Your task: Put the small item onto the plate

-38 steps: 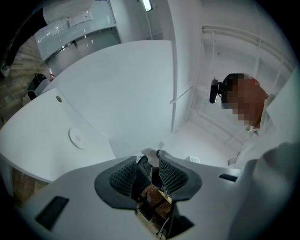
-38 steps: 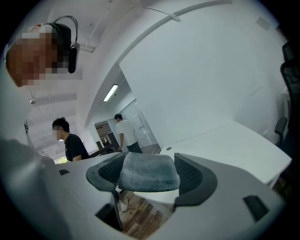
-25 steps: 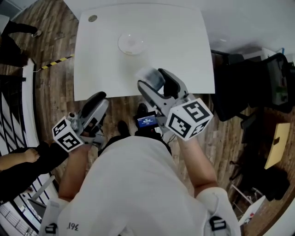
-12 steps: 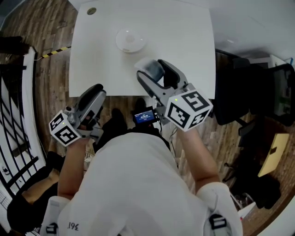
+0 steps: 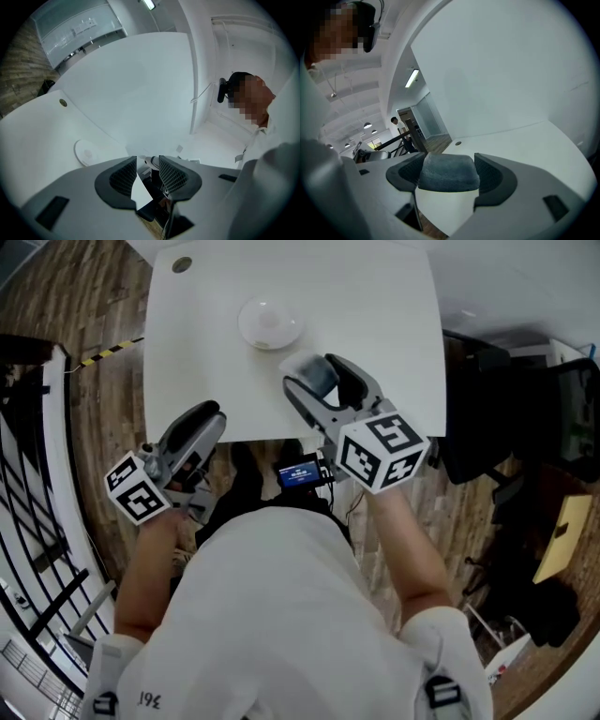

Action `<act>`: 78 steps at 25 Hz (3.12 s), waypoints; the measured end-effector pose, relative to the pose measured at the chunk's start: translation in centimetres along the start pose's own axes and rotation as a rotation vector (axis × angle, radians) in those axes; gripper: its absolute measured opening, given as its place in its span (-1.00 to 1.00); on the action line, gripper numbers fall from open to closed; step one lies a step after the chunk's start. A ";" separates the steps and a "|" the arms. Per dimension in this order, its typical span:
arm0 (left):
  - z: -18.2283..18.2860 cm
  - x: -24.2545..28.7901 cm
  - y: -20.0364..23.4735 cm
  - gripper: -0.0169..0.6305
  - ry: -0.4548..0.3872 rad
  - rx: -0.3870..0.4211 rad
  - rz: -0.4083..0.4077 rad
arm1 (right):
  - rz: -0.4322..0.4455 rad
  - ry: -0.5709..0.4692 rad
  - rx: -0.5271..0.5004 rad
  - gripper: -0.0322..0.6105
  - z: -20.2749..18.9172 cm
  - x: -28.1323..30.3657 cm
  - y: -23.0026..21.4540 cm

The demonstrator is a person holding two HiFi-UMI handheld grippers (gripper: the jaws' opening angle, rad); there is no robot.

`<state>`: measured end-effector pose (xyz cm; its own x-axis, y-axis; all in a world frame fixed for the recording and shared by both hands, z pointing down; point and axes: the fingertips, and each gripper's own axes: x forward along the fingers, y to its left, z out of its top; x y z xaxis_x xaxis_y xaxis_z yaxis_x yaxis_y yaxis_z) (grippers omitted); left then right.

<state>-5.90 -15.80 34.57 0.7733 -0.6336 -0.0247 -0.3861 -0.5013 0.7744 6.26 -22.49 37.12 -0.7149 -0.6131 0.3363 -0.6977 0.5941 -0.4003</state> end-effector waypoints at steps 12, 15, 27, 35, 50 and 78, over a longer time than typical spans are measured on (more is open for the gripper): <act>0.7 1.3 5.5 -0.55 0.094 -0.024 0.014 | -0.079 0.108 -0.128 0.10 -2.0 5.7 -1.8; 1.0 1.8 7.2 -0.55 0.101 -0.026 0.029 | -0.090 0.147 -0.162 0.10 -2.6 7.6 -2.7; -1.2 4.4 12.7 -0.55 0.200 -0.013 0.093 | -0.118 0.308 -0.283 0.10 -6.0 13.7 -7.4; -2.2 5.3 15.3 -0.55 0.233 -0.042 0.140 | -0.130 0.395 -0.330 0.10 -7.2 17.6 -9.6; -2.7 4.7 16.4 -0.55 0.228 -0.075 0.168 | -0.170 0.477 -0.501 0.10 -8.0 23.0 -11.7; -3.6 5.4 15.5 -0.55 0.235 -0.093 0.135 | -0.205 0.480 -0.412 0.10 -10.0 22.6 -13.6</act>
<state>-5.88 -24.87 48.71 0.8177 -0.5315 0.2212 -0.4539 -0.3588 0.8157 -0.91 -39.22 58.71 -0.4404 -0.4915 0.7513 -0.7142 0.6989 0.0386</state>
